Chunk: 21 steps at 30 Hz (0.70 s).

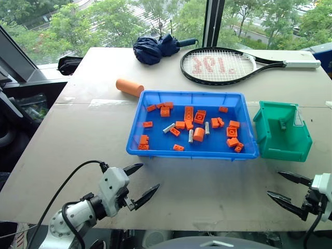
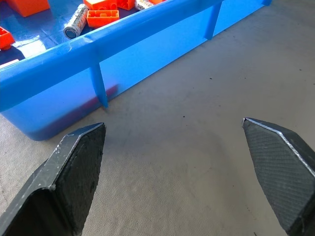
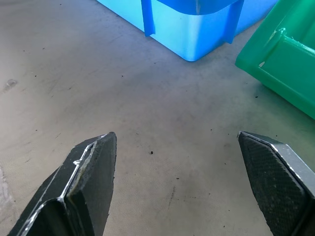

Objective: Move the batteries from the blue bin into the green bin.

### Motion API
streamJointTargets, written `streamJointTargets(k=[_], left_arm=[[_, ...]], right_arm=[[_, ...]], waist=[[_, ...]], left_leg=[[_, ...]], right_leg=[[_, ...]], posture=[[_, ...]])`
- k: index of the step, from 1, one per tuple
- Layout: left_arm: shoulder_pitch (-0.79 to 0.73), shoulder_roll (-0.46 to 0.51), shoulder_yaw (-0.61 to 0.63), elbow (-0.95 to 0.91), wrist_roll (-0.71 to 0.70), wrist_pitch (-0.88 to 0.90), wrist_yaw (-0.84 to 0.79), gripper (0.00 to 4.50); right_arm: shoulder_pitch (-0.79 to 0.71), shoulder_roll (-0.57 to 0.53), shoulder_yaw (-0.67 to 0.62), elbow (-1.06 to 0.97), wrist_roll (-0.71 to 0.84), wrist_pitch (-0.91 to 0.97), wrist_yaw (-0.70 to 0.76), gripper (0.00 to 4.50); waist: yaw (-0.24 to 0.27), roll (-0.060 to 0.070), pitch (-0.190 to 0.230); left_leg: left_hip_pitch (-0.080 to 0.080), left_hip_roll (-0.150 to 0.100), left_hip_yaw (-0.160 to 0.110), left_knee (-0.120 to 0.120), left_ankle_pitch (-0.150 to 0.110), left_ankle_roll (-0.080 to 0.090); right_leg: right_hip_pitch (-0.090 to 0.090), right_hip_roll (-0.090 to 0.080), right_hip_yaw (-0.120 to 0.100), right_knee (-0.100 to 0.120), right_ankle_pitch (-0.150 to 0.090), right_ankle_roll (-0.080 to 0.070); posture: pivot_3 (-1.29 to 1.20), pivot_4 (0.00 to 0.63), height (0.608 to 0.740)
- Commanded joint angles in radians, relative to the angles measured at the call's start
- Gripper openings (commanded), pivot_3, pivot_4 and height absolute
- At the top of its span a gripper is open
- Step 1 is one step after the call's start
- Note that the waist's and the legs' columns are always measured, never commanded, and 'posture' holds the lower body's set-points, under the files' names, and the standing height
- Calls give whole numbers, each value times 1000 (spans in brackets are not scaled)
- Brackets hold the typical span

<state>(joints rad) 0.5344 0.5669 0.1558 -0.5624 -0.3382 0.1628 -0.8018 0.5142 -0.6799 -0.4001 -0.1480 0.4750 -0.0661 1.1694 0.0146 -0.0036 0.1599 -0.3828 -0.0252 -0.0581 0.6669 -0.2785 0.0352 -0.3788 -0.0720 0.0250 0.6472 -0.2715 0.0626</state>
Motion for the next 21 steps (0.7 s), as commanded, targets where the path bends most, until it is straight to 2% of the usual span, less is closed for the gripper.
streamJointTargets(k=[1, 21], left_arm=[[-18, 15, -13, 9, -13, -12, -23, 4500], [-7, 18, -35, 30, -15, -37, -53, 4500]], right_arm=[[12, -6, -18, -43, 13, 8, -10, 3934], [63, -32, -56, -61, 29, 19, 8, 3934]], waist=[[0, 0, 0], [0, 2, 0]], left_leg=[[0, 0, 0, 0, 0, 0], [0, 0, 0, 0, 0, 0]], right_leg=[[0, 0, 0, 0, 0, 0], [0, 0, 0, -1, 0, 0]], posture=[[0, 150, 740], [0, 150, 740]])
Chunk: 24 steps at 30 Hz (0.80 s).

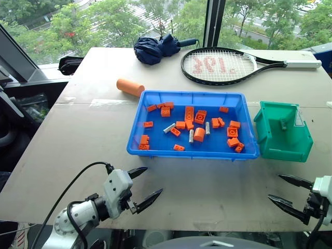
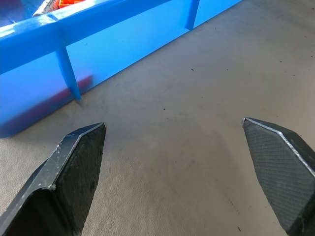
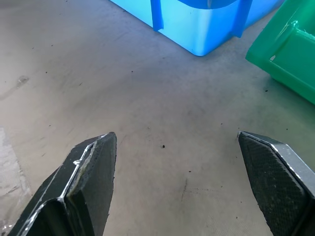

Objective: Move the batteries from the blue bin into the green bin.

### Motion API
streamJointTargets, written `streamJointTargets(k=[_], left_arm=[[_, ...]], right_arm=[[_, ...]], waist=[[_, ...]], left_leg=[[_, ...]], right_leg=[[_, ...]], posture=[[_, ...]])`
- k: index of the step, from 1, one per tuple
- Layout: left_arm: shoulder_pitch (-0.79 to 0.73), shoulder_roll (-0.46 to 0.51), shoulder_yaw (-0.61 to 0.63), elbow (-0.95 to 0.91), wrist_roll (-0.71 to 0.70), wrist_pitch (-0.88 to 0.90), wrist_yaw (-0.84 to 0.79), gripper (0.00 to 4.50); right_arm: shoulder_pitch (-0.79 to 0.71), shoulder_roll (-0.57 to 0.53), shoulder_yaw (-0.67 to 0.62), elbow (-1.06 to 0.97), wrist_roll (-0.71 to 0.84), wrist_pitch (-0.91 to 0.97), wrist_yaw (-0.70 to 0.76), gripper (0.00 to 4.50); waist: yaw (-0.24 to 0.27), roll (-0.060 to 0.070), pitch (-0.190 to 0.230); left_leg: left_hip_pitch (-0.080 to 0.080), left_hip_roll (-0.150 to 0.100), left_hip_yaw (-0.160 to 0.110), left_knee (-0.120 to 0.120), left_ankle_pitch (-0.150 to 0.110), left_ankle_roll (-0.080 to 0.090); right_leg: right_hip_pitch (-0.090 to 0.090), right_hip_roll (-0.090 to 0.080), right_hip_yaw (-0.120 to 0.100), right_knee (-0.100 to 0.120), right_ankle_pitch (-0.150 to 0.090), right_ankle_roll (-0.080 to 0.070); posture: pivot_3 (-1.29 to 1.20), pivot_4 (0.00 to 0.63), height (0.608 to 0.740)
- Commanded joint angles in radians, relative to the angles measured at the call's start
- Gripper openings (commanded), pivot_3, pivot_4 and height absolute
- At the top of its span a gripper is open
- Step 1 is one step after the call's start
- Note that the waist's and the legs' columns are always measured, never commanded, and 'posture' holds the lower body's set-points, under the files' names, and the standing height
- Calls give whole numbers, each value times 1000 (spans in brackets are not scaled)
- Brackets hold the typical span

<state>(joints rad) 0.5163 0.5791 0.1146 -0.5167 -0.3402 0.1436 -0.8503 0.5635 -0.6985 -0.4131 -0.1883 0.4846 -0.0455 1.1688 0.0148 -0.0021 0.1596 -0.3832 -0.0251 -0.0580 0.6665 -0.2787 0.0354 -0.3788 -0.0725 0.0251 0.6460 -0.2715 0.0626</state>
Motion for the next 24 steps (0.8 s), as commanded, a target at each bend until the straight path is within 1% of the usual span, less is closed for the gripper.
streamJointTargets(k=[1, 4, 6, 10, 13, 15, 17, 19, 21, 24], left_arm=[[12, 6, 7, -15, -14, -18, -6, 4500], [21, 28, 28, -36, -39, -20, -36, 4500], [30, 53, 55, -69, -89, -6, -66, 4500], [28, 136, 99, -150, -292, 104, -159, 4500], [-20, 195, 113, -193, -389, 168, -191, 4500], [-79, 241, 130, -211, -448, 207, -210, 4500], [-143, 284, 153, -220, -515, 250, -217, 4500], [-203, 330, 178, -206, -540, 277, -238, 4500], [-269, 372, 198, -168, -552, 299, -257, 4500], [-385, 428, 221, -74, -542, 315, -294, 4500]], right_arm=[[17, -18, -45, -22, 20, 0, 13, 3934], [55, -51, -70, -72, 60, 26, 59, 3934], [84, -74, -97, -129, 114, 63, 91, 3934], [114, -150, -140, -274, 246, 202, 138, 3934], [55, -204, -142, -359, 326, 290, 114, 3934], [-51, -239, -124, -415, 378, 362, 18, 3934], [-174, -289, -88, -443, 409, 419, -26, 3934], [-325, -331, -32, -442, 421, 473, -87, 3934], [-493, -360, 46, -411, 429, 520, -109, 3934], [-773, -357, 238, -303, 287, 498, -66, 3934]], waist=[[0, 0, 0], [0, 1, 0], [0, 1, 1], [-1, 2, 1], [0, 1, 1], [0, 1, 2], [0, 2, 2], [-2, 1, 3], [-2, 2, 4], [-1, 1, 6]], left_leg=[[0, 0, 0, 0, 0, 0], [0, 0, 0, 0, 0, 0], [0, 0, 0, 0, 0, 0], [0, 1, 0, -1, 0, 0], [0, 1, 0, 0, 0, 0], [0, 1, 0, 0, 0, 0], [0, 1, -1, 0, 0, 0], [0, 1, 0, 1, 0, 0], [-1, 0, -1, 1, 0, 0], [-2, 0, -2, 0, 0, 0]], right_leg=[[0, 0, 0, 0, 0, 0], [0, 0, 0, 0, 0, 0], [0, 0, 0, -1, 0, 0], [0, 0, 0, -1, 0, 0], [0, 0, 0, -1, 0, 0], [0, 0, -1, -1, 0, 0], [0, 1, -2, -1, 1, -1], [0, 2, -2, -1, 1, -1], [0, 2, -3, -1, 1, -1], [-1, 3, -5, -2, 1, -1]], posture=[[0, 150, 740], [0, 150, 740], [0, 150, 740], [0, 150, 740], [0, 150, 740], [0, 150, 740], [0, 150, 740], [0, 150, 740], [0, 150, 740], [0, 150, 740]])
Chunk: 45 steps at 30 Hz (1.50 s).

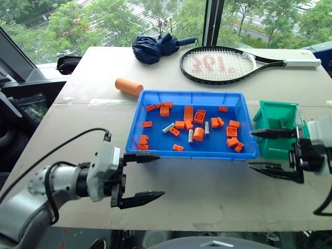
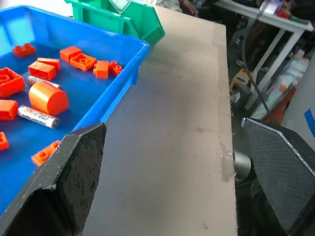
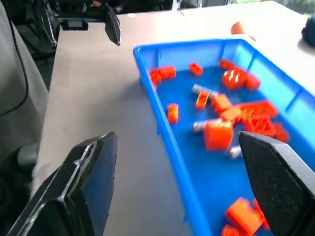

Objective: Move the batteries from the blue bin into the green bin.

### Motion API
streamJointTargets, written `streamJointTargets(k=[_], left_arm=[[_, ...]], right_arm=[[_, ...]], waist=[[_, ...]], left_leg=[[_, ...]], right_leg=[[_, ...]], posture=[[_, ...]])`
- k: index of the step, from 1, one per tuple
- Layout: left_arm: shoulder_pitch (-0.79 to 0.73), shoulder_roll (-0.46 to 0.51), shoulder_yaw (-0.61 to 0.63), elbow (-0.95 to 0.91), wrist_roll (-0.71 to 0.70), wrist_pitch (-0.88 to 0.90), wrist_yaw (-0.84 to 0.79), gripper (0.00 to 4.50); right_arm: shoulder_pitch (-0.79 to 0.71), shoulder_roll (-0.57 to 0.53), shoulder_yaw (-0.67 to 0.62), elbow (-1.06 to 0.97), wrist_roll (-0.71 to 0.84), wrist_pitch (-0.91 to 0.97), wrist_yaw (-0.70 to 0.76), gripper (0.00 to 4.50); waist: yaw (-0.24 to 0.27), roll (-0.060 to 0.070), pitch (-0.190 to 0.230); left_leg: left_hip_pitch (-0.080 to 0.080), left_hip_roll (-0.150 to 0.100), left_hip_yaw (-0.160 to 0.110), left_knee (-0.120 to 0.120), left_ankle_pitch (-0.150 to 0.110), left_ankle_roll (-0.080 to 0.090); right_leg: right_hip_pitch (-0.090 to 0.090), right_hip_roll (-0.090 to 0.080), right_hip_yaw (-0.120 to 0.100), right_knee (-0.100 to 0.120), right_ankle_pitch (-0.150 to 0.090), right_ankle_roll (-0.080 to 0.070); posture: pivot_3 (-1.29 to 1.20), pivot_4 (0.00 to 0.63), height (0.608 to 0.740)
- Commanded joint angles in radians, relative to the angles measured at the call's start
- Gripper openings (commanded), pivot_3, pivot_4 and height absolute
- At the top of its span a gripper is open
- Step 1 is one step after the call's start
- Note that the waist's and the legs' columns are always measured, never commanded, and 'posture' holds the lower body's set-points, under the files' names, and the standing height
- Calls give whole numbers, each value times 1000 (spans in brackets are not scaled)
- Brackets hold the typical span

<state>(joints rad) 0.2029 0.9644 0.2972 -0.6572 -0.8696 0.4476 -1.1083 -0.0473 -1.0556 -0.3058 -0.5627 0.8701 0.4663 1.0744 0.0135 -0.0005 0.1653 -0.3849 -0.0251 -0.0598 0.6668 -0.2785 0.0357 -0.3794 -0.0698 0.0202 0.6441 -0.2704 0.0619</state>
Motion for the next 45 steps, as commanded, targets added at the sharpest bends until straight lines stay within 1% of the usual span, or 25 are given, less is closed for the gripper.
streamJointTargets(k=[1, 2, 4, 6, 8, 11, 14, 16, 17, 20, 24, 28, 30, 35, 41, 45], left_arm=[[-117, 61, 48, 107, -9, 13, -53, 4500], [-147, 72, 53, 134, -7, 15, -65, 4500], [-201, 96, 57, 181, 5, 18, -92, 4500], [-250, 121, 61, 211, 15, 23, -113, 4500], [-289, 135, 69, 220, 4, 43, -116, 4500], [-313, 147, 88, 208, -10, 75, -116, 4500], [-282, 158, 127, 188, 7, 93, -116, 4500], [-258, 155, 155, 178, 16, 103, -106, 4500], [-244, 150, 170, 172, 18, 109, -99, 4500], [-194, 133, 221, 148, 32, 119, -75, 4500], [-150, 113, 266, 116, 28, 132, -50, 4500], [-129, 98, 288, 105, 34, 133, -36, 4500], [-128, 94, 287, 109, 38, 128, -33, 4500], [-134, 88, 278, 115, 48, 118, -33, 4500], [-150, 90, 266, 124, 48, 115, -36, 4500], [-173, 88, 243, 128, 48, 115, -35, 4500]], right_arm=[[-273, 24, 216, 133, -172, -44, 63, 3934], [-347, 43, 273, 178, -219, -65, 88, 3934], [-486, 77, 408, 296, -365, -143, 166, 3934], [-631, 153, 548, 453, -510, -237, 239, 3934], [-738, 234, 641, 590, -604, -320, 295, 3934], [-843, 324, 731, 766, -694, -419, 389, 3934], [-950, 429, 788, 990, -779, -518, 428, 3934], [-1000, 474, 810, 1103, -824, -577, 451, 3934], [-1020, 497, 814, 1146, -836, -586, 454, 3934], [-1082, 570, 817, 1301, -884, -646, 450, 3934], [-1135, 625, 814, 1447, -943, -728, 455, 3934], [-1192, 684, 818, 1568, -999, -773, 460, 3934], [-1215, 712, 818, 1625, -1030, -790, 438, 3934], [-1245, 740, 820, 1699, -1094, -801, 426, 3934], [-1253, 716, 821, 1717, -1145, -768, 470, 3934], [-1248, 711, 805, 1705, -1140, -748, 492, 3934]], waist=[[-1, 0, 2], [-3, -1, 3], [-6, -1, 4], [-15, -3, 5], [-25, -4, 6], [-29, -4, 6], [-33, -4, 6], [-40, -4, 6], [-43, -4, 6], [-52, -4, 7], [-55, -4, 7], [-58, -3, 7], [-58, -3, 7], [-57, -3, 7], [-56, -3, 7], [-56, -4, 7]], left_leg=[[0, 0, 0, 0, 0, 0], [-1, 0, 0, 0, 0, 0], [-1, 0, 0, 0, 0, 0], [-1, 0, 1, 0, 0, 0], [-3, 0, 1, 1, 3, -5], [-16, -1, 1, 2, 3, -6], [-22, -1, 2, 2, 3, -6], [-30, -1, 1, 2, 5, -9], [-31, -1, 1, 2, 6, -11], [-30, -1, 0, 2, 8, -14], [-29, -1, -1, 2, 11, -17], [-28, 0, -2, 2, 11, -18], [-28, 1, -2, 2, 11, -19], [-29, 1, -2, 2, 12, -19], [-28, 0, -3, 2, 12, -19], [-28, 0, -2, 2, 12, -20]], right_leg=[[0, 0, -1, 0, 0, 0], [-1, 1, -2, 0, 0, 0], [-2, 3, -4, 0, 1, 2], [-2, 4, -4, 0, 2, 4], [-5, 6, -4, 0, 2, 4], [-19, 6, -3, 5, 3, 5], [-29, 5, -4, 12, 3, 5], [-39, 5, -4, 15, 3, 5], [-40, 5, -5, 17, 3, 5], [-40, 5, -4, 19, 3, 4], [-39, 7, -5, 21, 5, 2], [-40, 7, -4, 22, 5, 1], [-40, 7, -5, 22, 5, 1], [-41, 7, -5, 22, 5, 1], [-40, 7, -5, 23, 5, 1], [-40, 7, -4, 24, 5, 1]], posture=[[0, 150, 740], [0, 150, 740], [0, 150, 740], [0, 150, 740], [0, 150, 740], [0, 150, 740], [0, 150, 740], [0, 150, 740], [0, 150, 740], [0, 150, 740], [0, 150, 740], [0, 150, 740], [0, 150, 740], [0, 150, 740], [0, 150, 740], [0, 150, 740]])
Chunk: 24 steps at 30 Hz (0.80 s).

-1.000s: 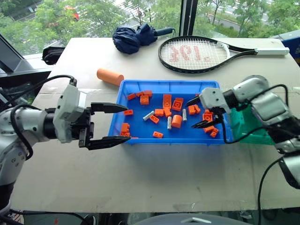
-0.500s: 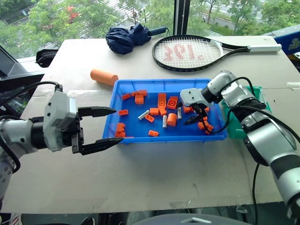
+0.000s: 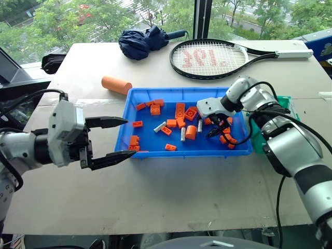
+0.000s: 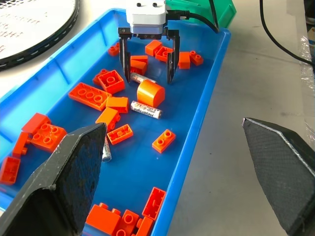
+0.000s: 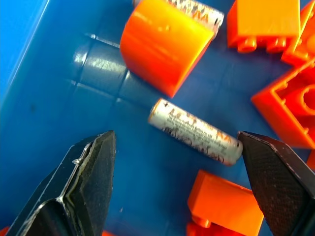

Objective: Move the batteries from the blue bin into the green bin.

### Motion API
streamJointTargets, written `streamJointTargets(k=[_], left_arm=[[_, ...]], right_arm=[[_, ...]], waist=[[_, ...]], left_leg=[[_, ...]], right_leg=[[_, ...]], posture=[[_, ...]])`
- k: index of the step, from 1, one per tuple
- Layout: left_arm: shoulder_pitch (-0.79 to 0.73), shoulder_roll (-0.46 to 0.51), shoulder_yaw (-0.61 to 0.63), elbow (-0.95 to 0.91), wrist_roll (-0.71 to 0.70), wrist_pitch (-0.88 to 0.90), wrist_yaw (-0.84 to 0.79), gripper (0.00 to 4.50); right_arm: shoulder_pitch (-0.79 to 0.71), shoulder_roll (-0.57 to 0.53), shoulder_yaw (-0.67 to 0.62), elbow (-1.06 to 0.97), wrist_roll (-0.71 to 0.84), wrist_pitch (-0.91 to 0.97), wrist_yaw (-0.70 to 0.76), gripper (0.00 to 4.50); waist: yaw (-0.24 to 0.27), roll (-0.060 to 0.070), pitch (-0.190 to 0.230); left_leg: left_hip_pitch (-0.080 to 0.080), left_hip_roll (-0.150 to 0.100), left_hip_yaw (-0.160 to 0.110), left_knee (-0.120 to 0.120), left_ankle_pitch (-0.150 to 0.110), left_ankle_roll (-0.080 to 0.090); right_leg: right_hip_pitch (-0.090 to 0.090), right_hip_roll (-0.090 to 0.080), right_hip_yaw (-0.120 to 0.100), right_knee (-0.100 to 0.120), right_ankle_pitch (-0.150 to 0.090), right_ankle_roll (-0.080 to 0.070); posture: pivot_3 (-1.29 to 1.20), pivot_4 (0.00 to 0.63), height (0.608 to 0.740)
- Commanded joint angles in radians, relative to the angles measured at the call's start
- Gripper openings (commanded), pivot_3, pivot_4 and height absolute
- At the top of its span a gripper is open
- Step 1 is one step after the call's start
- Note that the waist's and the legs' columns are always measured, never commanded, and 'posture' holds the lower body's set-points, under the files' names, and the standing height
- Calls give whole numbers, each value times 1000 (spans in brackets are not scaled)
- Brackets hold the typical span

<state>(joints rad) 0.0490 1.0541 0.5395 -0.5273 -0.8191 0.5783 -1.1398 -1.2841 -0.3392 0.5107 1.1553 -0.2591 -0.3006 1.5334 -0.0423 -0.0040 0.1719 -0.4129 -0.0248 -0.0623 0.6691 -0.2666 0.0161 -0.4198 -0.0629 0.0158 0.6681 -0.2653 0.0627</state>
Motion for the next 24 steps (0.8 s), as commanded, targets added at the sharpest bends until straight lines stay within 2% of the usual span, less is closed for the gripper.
streamJointTargets(k=[1, 14, 16, 17, 18, 22, 24], left_arm=[[-25, -1, -3, 1, -2, -16, -3, 4500], [-84, -1, -54, 20, 13, -14, -5, 4500], [-85, 0, -55, 15, 12, -11, -4, 4500], [-85, 1, -55, 14, 12, -10, -3, 4500], [-85, 2, -55, 13, 13, -10, -3, 4500], [-83, 3, -53, 6, 11, -6, 2, 4500], [-88, 2, -57, 3, 10, -6, 6, 4500]], right_arm=[[-9, -5, -15, -17, -8, 25, 40, 3934], [19, 20, -51, -77, 21, 57, 37, 3934], [20, 21, -48, -75, 15, 60, 35, 3395], [20, 19, -45, -73, 11, 62, 36, 2853], [20, 18, -43, -73, 8, 63, 36, 2764], [20, 8, -32, -71, -11, 59, 40, 1042], [19, 3, -30, -69, -18, 56, 39, 392]], waist=[[-1, 0, 0], [-2, 0, 0], [-1, 0, 0], [-1, 0, 0], [-1, 0, 0], [-1, 0, 0], [-1, 0, 0]], left_leg=[[0, 0, 0, 0, 0, 0], [0, 0, 1, 0, 1, -1], [0, 0, 1, 0, 1, -1], [0, 0, 1, 0, 1, -1], [0, 0, 1, 0, 1, -1], [0, 0, 1, 0, 1, -1], [0, 0, 1, 0, 1, -1]], right_leg=[[0, 0, 0, 0, 0, 0], [-2, 0, 1, 4, 0, 0], [-2, 0, 1, 5, 0, 0], [-3, 0, 1, 5, 0, 0], [-3, 0, 1, 5, 0, 0], [-3, 0, 1, 5, 0, 0], [-3, 0, 1, 5, 0, 0]], posture=[[0, 150, 740], [0, 150, 740], [0, 150, 740], [0, 150, 740], [0, 150, 740], [0, 150, 740], [0, 150, 740]])
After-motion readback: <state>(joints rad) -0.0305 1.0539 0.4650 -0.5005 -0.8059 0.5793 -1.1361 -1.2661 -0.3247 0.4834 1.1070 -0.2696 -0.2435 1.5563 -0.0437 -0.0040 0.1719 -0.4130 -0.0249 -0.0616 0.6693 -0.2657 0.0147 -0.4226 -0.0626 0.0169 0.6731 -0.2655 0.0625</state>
